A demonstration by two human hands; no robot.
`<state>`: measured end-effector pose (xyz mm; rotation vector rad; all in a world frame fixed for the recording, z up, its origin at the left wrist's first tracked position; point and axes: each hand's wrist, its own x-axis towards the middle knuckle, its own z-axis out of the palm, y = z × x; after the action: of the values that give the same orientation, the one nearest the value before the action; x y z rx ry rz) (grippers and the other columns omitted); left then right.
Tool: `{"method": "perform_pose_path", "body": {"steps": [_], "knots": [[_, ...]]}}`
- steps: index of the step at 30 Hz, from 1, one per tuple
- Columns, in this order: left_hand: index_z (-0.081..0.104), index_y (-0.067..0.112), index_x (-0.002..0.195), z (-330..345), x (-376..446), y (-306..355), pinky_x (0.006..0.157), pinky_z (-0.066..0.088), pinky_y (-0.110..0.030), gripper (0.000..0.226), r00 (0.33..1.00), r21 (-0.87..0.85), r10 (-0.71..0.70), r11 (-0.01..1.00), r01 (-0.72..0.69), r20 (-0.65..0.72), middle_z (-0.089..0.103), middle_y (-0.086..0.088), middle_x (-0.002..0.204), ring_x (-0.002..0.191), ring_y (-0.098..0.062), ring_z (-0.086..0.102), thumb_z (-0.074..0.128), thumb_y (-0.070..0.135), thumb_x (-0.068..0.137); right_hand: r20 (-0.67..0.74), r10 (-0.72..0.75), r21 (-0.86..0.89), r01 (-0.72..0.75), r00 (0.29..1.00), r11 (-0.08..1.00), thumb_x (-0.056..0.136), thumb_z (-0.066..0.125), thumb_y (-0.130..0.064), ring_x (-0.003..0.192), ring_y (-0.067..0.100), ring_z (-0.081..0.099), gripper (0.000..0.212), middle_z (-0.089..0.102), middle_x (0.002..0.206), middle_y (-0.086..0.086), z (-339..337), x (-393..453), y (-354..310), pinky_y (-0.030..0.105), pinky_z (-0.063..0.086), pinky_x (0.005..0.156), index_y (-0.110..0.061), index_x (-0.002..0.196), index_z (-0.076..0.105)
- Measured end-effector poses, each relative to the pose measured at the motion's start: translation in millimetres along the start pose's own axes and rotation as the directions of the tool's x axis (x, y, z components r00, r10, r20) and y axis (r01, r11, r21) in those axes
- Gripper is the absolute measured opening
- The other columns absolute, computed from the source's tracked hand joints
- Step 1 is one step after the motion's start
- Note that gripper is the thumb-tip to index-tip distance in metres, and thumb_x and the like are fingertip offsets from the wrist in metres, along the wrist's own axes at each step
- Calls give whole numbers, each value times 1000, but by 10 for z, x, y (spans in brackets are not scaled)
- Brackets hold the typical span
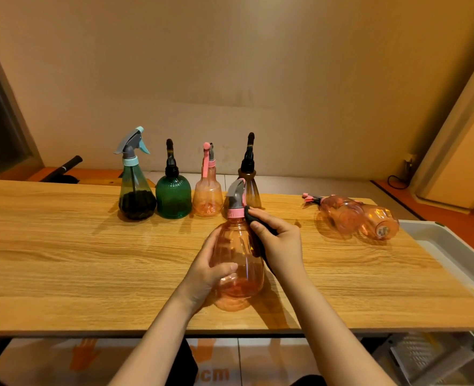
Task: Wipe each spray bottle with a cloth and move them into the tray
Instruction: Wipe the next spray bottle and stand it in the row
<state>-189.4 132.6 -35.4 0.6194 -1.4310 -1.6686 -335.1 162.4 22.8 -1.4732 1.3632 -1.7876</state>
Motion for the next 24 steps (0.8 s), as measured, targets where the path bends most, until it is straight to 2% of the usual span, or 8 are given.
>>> {"method": "perform_pose_path", "body": {"steps": [3,6,8,12,16,20,22,24], "knots": [[34,21,145,31,3,-2,86,54,-39,87,1000,-63,-6,998,6,9,61,-14,127,116,-32,60,67,31,65,-30,-6,-21,5,1000,1000,80,63,7,94,-12,59,40,65,94,-15,23,1,-10,10,44,88,-31,91,67],[32,25,145,54,10,-3,89,53,-42,107,999,-68,-44,997,43,-14,62,-8,128,117,-28,60,86,47,55,-47,-54,-56,52,997,997,80,64,6,98,-10,58,37,65,100,-12,76,-53,-5,9,42,89,-26,99,66],[36,30,141,56,15,1,93,52,-46,110,999,-5,-36,999,35,-25,62,-3,126,118,-24,60,90,53,47,-27,-77,-93,74,997,993,81,64,4,102,-10,56,36,63,102,-15,98,-83,0,8,41,91,-26,102,65],[44,31,135,38,15,-3,92,52,-48,84,999,22,17,1000,-16,-28,64,-5,121,115,-27,61,79,34,59,-13,-157,-167,153,987,974,79,66,5,107,-4,56,39,61,103,-19,68,-59,-2,10,41,93,-23,106,63],[41,27,140,18,25,-15,92,52,-49,89,999,-3,15,1000,-15,-38,61,-8,126,117,-28,59,77,33,60,22,-257,-241,254,966,937,79,66,5,109,-15,49,40,58,110,-15,107,-22,-35,7,38,95,-14,114,61],[42,22,138,7,36,-27,85,54,-46,86,999,-66,2,998,-5,-44,63,-14,123,112,-33,62,76,31,60,69,-197,-305,209,978,929,79,65,7,109,-11,45,40,57,109,-15,47,-2,8,3,35,94,-14,112,63],[42,22,139,5,47,-36,84,54,-45,87,999,-75,4,997,-7,-40,64,-13,122,111,-33,62,75,31,59,23,-184,-301,182,983,936,77,65,10,107,-8,50,43,58,106,-18,-36,-30,32,10,40,95,-17,110,63],[42,25,139,-3,59,-37,83,54,-42,87,999,-83,-1,997,-2,-36,64,-12,121,111,-33,63,74,32,59,-54,-210,-268,188,976,945,79,64,8,103,3,59,41,62,109,-13,-140,-29,-6,30,47,95,-19,110,64]]}}
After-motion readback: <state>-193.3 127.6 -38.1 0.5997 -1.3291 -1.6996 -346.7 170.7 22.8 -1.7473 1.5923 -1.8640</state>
